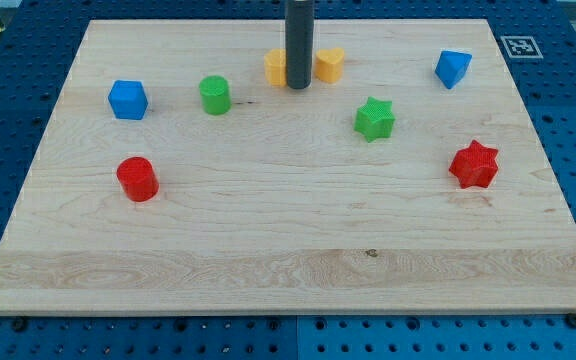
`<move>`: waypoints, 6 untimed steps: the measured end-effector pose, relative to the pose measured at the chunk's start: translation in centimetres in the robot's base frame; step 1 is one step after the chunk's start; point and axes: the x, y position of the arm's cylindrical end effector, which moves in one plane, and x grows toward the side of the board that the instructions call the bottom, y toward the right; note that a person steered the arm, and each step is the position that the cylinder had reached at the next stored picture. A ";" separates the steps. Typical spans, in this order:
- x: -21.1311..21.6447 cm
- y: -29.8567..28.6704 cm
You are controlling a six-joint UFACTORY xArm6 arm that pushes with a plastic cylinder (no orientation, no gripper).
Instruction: Slide the yellow hexagon up a bit
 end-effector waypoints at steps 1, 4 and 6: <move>-1.5 0.0; 2.6 -1.1; 0.4 -2.4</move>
